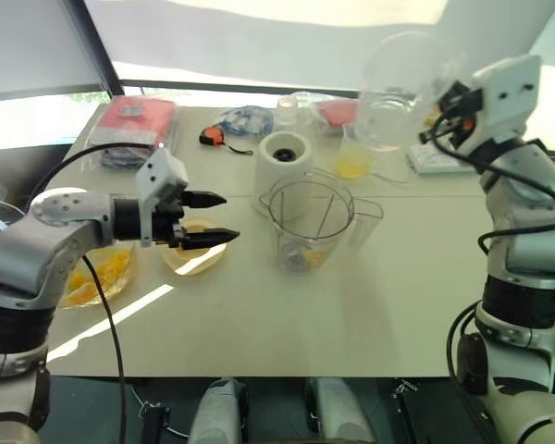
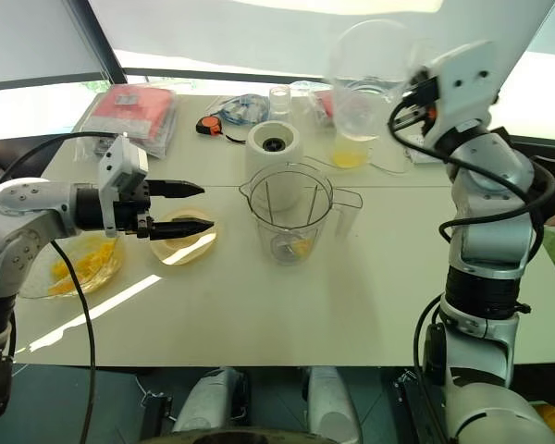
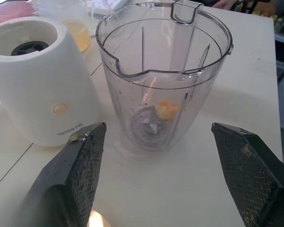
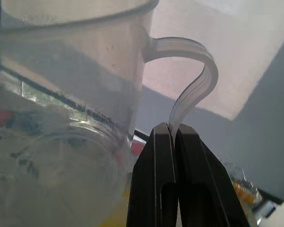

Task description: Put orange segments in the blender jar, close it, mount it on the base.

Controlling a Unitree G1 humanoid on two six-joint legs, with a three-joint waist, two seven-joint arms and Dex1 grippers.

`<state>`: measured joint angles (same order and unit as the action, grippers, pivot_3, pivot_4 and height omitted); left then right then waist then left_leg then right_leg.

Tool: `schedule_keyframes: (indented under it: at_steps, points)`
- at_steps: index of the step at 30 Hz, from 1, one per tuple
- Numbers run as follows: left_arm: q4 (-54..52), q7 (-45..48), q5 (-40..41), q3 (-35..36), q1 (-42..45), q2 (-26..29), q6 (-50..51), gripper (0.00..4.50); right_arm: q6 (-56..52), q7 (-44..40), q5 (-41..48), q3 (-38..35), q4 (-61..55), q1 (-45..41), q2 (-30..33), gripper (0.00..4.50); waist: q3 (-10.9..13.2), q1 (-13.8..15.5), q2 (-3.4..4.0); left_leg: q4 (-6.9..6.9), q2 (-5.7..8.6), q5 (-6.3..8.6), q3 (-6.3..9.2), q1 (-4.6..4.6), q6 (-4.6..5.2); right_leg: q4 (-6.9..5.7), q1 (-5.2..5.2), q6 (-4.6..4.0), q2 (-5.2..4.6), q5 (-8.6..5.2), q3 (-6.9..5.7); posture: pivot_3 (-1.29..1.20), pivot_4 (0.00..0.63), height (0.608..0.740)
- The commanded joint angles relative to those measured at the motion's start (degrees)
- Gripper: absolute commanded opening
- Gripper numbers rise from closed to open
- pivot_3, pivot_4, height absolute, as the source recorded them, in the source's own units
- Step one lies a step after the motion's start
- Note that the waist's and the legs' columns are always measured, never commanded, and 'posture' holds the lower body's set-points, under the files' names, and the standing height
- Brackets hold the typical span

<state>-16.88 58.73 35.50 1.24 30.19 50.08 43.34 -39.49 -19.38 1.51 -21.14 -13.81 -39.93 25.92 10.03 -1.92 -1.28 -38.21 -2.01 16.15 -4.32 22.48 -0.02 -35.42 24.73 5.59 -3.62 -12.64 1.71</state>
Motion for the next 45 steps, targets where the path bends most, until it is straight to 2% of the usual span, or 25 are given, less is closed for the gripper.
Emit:
schedule_keyframes:
  at_steps: [1, 6, 11, 18, 31, 34, 39, 40, 41, 45]
  points:
    - [-1.96, 0.17, 0.83, 1.22, 1.40, 0.28, 0.00, 3.71, -4.40, 8.12, 1.83, -8.73, -0.70, -1.25, -0.75, 0.04, 0.00, 0.06, 0.00, 0.00, 0.00, 0.00, -0.01, 0.01, 0.00, 0.00, 0.00, 0.00, 0.00, 0.00, 0.00, 0.00, 0.150, 0.740]
    - [-4.39, -0.40, 2.52, 1.92, 0.63, 0.34, 1.74, 3.71, 0.75, 17.66, -0.24, -14.01, 6.70, 6.24, -2.16, 0.04, -0.05, -0.03, -0.08, 0.04, 0.01, 0.00, 0.01, 0.00, 0.00, 0.04, 0.00, -0.01, 0.01, 0.00, 0.00, 0.00, 0.150, 0.740]
    - [-5.77, -1.30, 3.60, 2.45, -0.04, 0.59, 3.06, 3.71, 11.25, 23.04, -0.89, -12.75, 15.66, 12.71, -5.20, 0.04, -0.03, -0.87, -0.01, 0.04, 0.03, 0.00, 0.00, -0.02, 0.00, 0.03, -0.01, 0.00, 0.00, 0.00, 0.04, 0.00, 0.150, 0.740]
    - [-6.22, -2.21, 4.00, 2.64, -0.11, 0.81, 4.04, 3.71, 22.16, 30.46, 0.17, -11.89, 28.06, 13.23, -9.63, 0.04, -0.01, -1.97, 0.05, 0.04, 0.02, -0.01, 0.05, -0.09, 0.00, -0.07, 0.00, 0.01, 0.07, 0.00, 0.10, 0.00, 0.150, 0.740]
    - [-6.75, -3.67, 4.45, 2.54, -0.33, 1.01, 4.65, 3.71, 31.66, 35.03, 0.35, -7.35, 40.28, 13.94, -9.79, 0.04, -0.01, -2.03, 0.05, 0.05, 0.03, 0.00, 0.03, -0.06, 0.00, 0.00, -0.01, 0.02, 0.05, 0.00, 0.11, 0.00, 0.150, 0.740]
    - [-6.59, -3.68, 4.37, 2.41, -0.36, 1.10, 4.49, 3.71, 32.22, 35.61, 0.73, -6.87, 40.22, 14.76, -10.04, 0.93, -0.01, -2.03, 0.05, 0.05, 0.03, 0.00, 0.03, -0.06, 0.00, 0.00, -0.01, 0.02, 0.05, 0.00, 0.11, 0.00, 0.150, 0.740]
    - [-6.18, -3.57, 3.99, 2.02, -0.20, 1.03, 4.14, 3.71, 32.16, 36.19, 1.05, -5.82, 38.58, 16.39, -10.53, 3.42, -0.01, -2.03, 0.05, 0.05, 0.02, -0.01, 0.03, -0.06, 0.00, 0.00, -0.01, 0.01, 0.05, 0.00, 0.11, 0.00, 0.150, 0.740]
    - [-6.11, -3.55, 3.93, 1.94, -0.17, 0.98, 4.07, 3.71, 32.01, 36.34, 1.15, -5.62, 37.89, 16.93, -10.71, 4.08, -0.01, -2.02, 0.04, 0.05, 0.02, 0.00, 0.03, -0.07, 0.00, 0.00, -0.01, 0.01, 0.05, 0.00, 0.11, 0.00, 0.150, 0.740]
    - [-6.04, -3.53, 3.86, 1.87, -0.15, 0.95, 3.98, 3.71, 31.85, 36.47, 1.26, -5.46, 37.18, 17.46, -10.88, 4.47, -0.01, -2.02, 0.04, 0.05, 0.02, 0.00, 0.03, -0.07, 0.00, 0.00, -0.01, 0.01, 0.05, 0.00, 0.11, 0.00, 0.150, 0.740]
    - [-5.64, -3.33, 3.62, 1.56, 0.05, 0.79, 3.64, 3.71, 30.59, 36.85, 1.48, -4.89, 33.53, 19.81, -11.61, 4.47, -0.01, -2.06, 0.05, 0.05, 0.02, 0.00, 0.03, -0.07, 0.00, 0.00, -0.01, 0.01, 0.05, -0.01, 0.11, 0.00, 0.150, 0.740]
